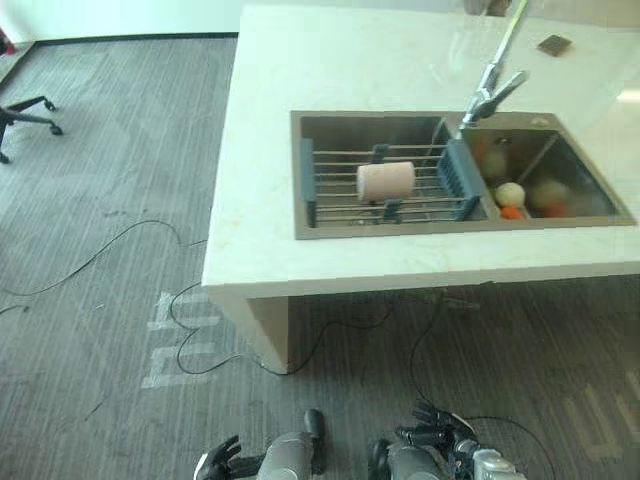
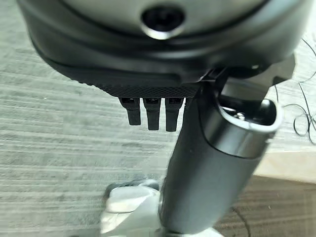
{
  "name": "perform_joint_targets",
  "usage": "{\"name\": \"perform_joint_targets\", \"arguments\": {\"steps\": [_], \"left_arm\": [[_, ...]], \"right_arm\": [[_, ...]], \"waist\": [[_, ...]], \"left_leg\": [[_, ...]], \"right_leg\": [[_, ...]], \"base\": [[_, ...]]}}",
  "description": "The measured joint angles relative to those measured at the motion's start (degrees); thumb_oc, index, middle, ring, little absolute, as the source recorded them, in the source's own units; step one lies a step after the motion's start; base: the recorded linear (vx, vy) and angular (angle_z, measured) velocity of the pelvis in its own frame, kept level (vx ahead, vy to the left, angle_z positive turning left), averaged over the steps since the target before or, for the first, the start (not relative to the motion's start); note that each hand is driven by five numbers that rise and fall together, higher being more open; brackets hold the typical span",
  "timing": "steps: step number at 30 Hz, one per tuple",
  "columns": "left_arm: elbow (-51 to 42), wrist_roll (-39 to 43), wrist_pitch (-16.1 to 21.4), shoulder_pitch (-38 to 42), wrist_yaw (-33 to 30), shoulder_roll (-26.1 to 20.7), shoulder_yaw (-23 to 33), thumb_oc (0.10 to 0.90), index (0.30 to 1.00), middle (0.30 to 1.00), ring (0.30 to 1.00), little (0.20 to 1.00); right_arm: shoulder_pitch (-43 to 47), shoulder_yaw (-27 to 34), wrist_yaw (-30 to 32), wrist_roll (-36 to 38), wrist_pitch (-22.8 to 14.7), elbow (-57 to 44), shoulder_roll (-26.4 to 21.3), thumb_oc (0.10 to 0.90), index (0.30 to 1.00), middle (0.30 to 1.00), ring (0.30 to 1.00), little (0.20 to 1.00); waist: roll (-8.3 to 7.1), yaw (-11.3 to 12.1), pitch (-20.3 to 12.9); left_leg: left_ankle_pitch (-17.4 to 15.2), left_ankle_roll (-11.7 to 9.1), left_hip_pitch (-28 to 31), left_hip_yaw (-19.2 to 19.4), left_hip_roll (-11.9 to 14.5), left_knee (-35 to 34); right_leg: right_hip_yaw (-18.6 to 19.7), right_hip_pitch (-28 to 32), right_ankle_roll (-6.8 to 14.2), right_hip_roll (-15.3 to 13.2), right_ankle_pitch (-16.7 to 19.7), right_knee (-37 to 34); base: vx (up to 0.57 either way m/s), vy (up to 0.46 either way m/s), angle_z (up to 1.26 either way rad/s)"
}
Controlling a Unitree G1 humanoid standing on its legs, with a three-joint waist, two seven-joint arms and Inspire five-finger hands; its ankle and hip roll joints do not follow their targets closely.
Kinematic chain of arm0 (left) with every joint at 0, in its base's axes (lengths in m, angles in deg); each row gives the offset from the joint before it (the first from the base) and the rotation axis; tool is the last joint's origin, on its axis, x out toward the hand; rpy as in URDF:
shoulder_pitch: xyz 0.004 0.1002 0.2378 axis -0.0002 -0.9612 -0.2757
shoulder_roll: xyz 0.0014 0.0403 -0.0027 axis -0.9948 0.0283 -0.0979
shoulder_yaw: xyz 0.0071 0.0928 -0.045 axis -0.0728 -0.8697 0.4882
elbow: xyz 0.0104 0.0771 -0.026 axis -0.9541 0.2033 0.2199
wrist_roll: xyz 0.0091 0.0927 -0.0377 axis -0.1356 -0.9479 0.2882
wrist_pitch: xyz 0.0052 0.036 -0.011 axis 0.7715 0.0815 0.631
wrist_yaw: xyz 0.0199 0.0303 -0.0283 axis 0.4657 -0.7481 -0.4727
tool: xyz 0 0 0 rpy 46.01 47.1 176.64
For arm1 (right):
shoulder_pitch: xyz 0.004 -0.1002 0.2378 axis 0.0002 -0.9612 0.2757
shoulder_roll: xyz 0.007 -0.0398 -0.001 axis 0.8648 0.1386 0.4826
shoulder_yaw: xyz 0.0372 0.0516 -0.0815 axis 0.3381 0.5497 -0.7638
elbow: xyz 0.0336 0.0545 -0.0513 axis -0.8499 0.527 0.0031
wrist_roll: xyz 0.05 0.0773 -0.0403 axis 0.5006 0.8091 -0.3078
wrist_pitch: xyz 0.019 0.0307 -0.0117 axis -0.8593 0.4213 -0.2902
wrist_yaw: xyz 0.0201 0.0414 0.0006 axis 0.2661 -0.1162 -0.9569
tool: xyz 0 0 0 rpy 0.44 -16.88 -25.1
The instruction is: Place the dishes in the dishwasher.
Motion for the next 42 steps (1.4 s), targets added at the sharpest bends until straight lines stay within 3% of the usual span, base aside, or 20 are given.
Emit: {"name": "perform_joint_targets", "arguments": {"steps": [1,3,4,5,6,8,10,11,12,13,14,16,17,21,23,25,29,34,40,42], "left_arm": [[0.07,0.04,-0.08,0.5,-0.08,0.09,-0.34,0.8,0.9,0.9,0.9,0.9],[0.19,0.0,-0.07,1.6,-0.06,0.15,-2.61,0.8,0.9,0.9,0.9,0.9],[0.11,-0.08,-0.13,2.27,0.0,0.51,-2.57,0.8,0.9,0.9,0.9,0.9],[-0.09,-0.3,-0.1,2.33,0.11,1.57,-2.5,0.8,0.9,0.9,0.9,0.9],[0.07,-0.43,-0.39,2.4,0.57,2.11,-2.5,0.8,0.9,0.9,0.9,0.9],[0.76,-0.42,-0.62,2.65,1.23,1.74,-2.03,0.8,0.9,0.9,0.9,0.9],[1.34,-0.55,-0.96,3.36,1.28,1.7,-0.86,0.8,0.9,0.9,0.9,0.9],[2.1,-1.4,-1.56,3.96,1.28,1.66,-0.54,0.8,0.9,0.9,0.9,0.9],[2.79,-2.66,-1.88,4.8,1.24,2.13,-1.34,0.8,0.9,0.9,0.9,0.9],[2.86,-2.6,-1.87,6.11,1.22,1.31,-2.41,0.8,0.9,0.9,0.9,0.9],[2.78,-2.49,-1.84,6.36,0.91,1.31,-2.3,0.8,0.9,0.9,0.9,0.9],[1.81,-2.44,-0.96,6.65,1.13,1.29,-1.55,0.8,0.9,0.9,0.9,0.9],[1.78,-2.44,-0.93,7.18,1.03,0.95,-0.66,0.8,0.9,0.9,0.9,0.9],[1.38,-0.22,0.2,7.13,0.36,1.03,-0.02,0.8,0.9,0.9,0.9,0.9],[0.73,-0.17,0.25,6.93,-0.16,1.32,-0.66,0.8,0.9,0.9,0.9,0.9],[0.09,-0.19,0.44,6.81,-0.09,1.99,-2.08,0.8,0.9,0.9,0.9,0.9],[-0.31,-0.34,0.65,7.35,0.02,3.87,-2.26,0.8,0.9,0.9,0.9,0.9],[0.9,-0.36,0.63,7.18,-0.15,3.79,-2.13,0.8,0.9,0.9,0.9,0.9],[2.6,-0.07,0.79,4.72,-1.35,3.23,0.08,0.8,0.9,0.9,0.9,0.9],[2.92,4.28,1.1,4.49,-1.92,3.48,0.33,0.8,0.9,0.9,0.9,0.9]], "right_arm": [[-1.07,-0.07,0.19,0.06,-0.14,0.04,-0.23,0.8,0.9,0.9,0.9,0.9],[-2.99,0.38,1.0,1.7,-0.91,-0.15,-1.07,0.8,0.9,0.9,0.9,0.9],[-2.61,0.4,1.88,2.03,-0.98,-0.08,-1.33,0.8,0.9,0.9,0.9,0.9],[-1.06,-0.15,2.97,1.64,-0.94,0.71,-2.41,0.8,0.9,0.9,0.9,0.9],[0.22,-0.23,4.19,0.49,-0.99,0.81,-2.88,0.8,0.9,0.9,0.9,0.9],[2.56,-0.31,5.45,-0.23,-1.22,0.75,-2.8,0.8,0.9,0.9,0.9,0.9],[4.4,-0.15,6.07,-0.2,-1.0,1.05,-2.71,0.8,0.9,0.9,0.9,0.9],[4.04,0.32,6.3,-0.17,-0.96,1.23,-2.7,0.8,0.9,0.9,0.9,0.9],[3.27,1.44,6.3,-0.17,-0.96,1.17,-3.64,0.8,0.9,0.9,0.9,0.9],[3.14,1.64,6.42,-0.06,-0.6,0.39,-4.07,0.8,0.9,0.9,0.9,0.9],[1.39,3.47,6.03,0.82,-0.58,-1.23,-4.3,0.8,0.9,0.9,0.9,0.9],[1.33,4.26,5.49,0.42,-0.66,-1.29,-5.1,0.8,0.9,0.9,0.9,0.9],[1.44,4.27,5.44,-0.06,-0.28,-1.03,-4.47,0.8,0.9,0.9,0.9,0.9],[2.03,2.37,4.27,-2.05,0.35,0.06,-3.69,0.8,0.9,0.9,0.9,0.9],[2.05,1.09,4.76,-2.27,0.01,-0.53,-3.54,0.8,0.9,0.9,0.9,0.9],[1.75,0.62,5.75,-2.15,0.44,-0.4,-3.04,0.8,0.9,0.9,0.9,0.9],[0.86,1.09,8.14,-2.19,0.46,0.01,-3.15,0.8,0.9,0.9,0.9,0.9],[-1.23,2.54,8.44,-1.88,0.27,0.22,-3.08,0.8,0.9,0.9,0.9,0.9],[-1.92,2.31,7.22,-1.74,-0.05,0.37,-1.8,0.8,0.9,0.9,0.9,0.9],[-2.02,2.31,7.08,-1.74,-0.04,0.35,-1.53,0.8,0.9,0.9,0.9,0.9]], "waist": [[0.56,0.03,0.02],[1.66,-0.27,0.03],[1.73,-0.69,0.44],[2.51,-0.47,0.8],[4.02,-0.32,0.98],[5.07,-0.06,2.16],[4.13,0.15,3.38],[3.23,-0.06,3.91],[4.55,-0.15,4.38],[4.18,-0.07,6.32],[4.2,-0.56,6.28],[4.62,-1.53,5.87],[4.17,-1.5,5.8],[3.43,-1.22,5.07],[3.14,-1.21,4.66],[2.91,-1.21,3.94],[3.62,-1.57,2.51],[3.41,-1.48,0.92],[1.4,-1.19,-0.47],[1.3,-0.72,-0.53]], "left_leg": [[1.65,-1.44,0.18,-0.63,0.8,-0.89],[4.58,-3.52,1.08,-1.59,1.21,-4.18],[2.3,-2.77,-0.14,-1.97,0.23,-0.78],[-2.3,-2.8,-0.65,-5.57,-4.09,2.67],[-3.74,-1.36,-0.56,-4.99,-4.94,4.0],[-4.35,0.74,-0.69,-6.86,-5.23,4.2],[-4.67,1.25,-0.53,-7.85,-5.6,4.75],[-6.66,3.12,-0.1,-7.01,-6.56,6.55],[-7.85,6.59,1.57,-7.44,-6.89,5.9],[-6.63,7.18,2.27,-7.81,-6.56,6.43],[-7.08,6.83,2.29,-8.33,-7.28,6.22],[-6.07,5.99,2.3,-9.14,-6.63,5.49],[-6.25,5.68,2.16,-9.17,-6.84,5.5],[-6.43,4.49,2.5,-8.81,-6.76,5.04],[-6.33,3.81,2.7,-8.94,-6.57,4.54],[-6.77,2.53,2.93,-9.46,-6.43,4.25],[-7.91,0.33,3.32,-7.85,-3.67,4.11],[-7.76,0.93,4.54,-7.03,-3.3,3.94],[-8.26,1.35,4.27,-7.25,-3.6,3.98],[-8.21,1.38,4.15,-7.32,-3.65,3.93]], "right_leg": [[-0.9,0.99,-0.52,1.21,2.03,-1.46],[-3.39,1.41,-1.89,2.27,2.04,-2.27],[-5.14,1.56,-2.15,2.09,1.55,-2.32],[-5.56,1.52,-2.22,2.42,1.62,-3.2],[-5.82,1.61,-2.44,4.02,2.42,-4.67],[-5.25,1.23,-4.36,6.84,4.26,-6.43],[-4.09,2.23,-3.64,8.72,5.68,-10.32],[-4.38,2.88,-1.35,8.8,6.1,-9.29],[-3.94,-3.72,2.83,7.81,5.34,4.99],[-4.12,-9.53,2.87,3.26,3.45,20.26],[-1.9,-11.14,2.77,-0.34,1.23,20.69],[2.44,-7.56,5.29,-2.51,3.1,-1.47],[3.82,-6.55,5.24,-3.46,4.34,-5.91],[0.81,-5.47,3.94,-4.53,5.86,-4.91],[0.25,-5.19,4.03,-4.87,8.39,-5.31],[-0.21,-3.94,4.39,-4.68,13.89,-7.25],[-2.2,-2.64,2.68,-3.49,12.99,-7.59],[-2.67,-1.06,2.67,-3.47,12.63,-7.59],[-3.0,-0.79,2.82,-3.92,12.62,-7.78],[-3.18,-0.79,2.94,-4.02,12.62,-7.78]], "base": [[0.05,-0.253,0.16],[0.12,-0.05,0.53],[0.16,0.077,0.7],[0.08,0.102,0.43],[0.09,0.147,0.07],[0.11,0.112,-0.27],[0.11,0.083,-0.37],[0.03,-0.009,-0.22],[0.07,-0.155,-0.14],[0.08,-0.192,0.04],[0.1,-0.238,0.17],[0.1,-0.268,0.08],[0.06,-0.257,0.02],[0.03,-0.137,0.01],[0.02,-0.067,0.02],[0.04,-0.013,0.11],[0.05,0.046,0.13],[0.04,0.033,0.09],[0.02,0.006,0.08],[-0.01,-0.011,0.06]]}}
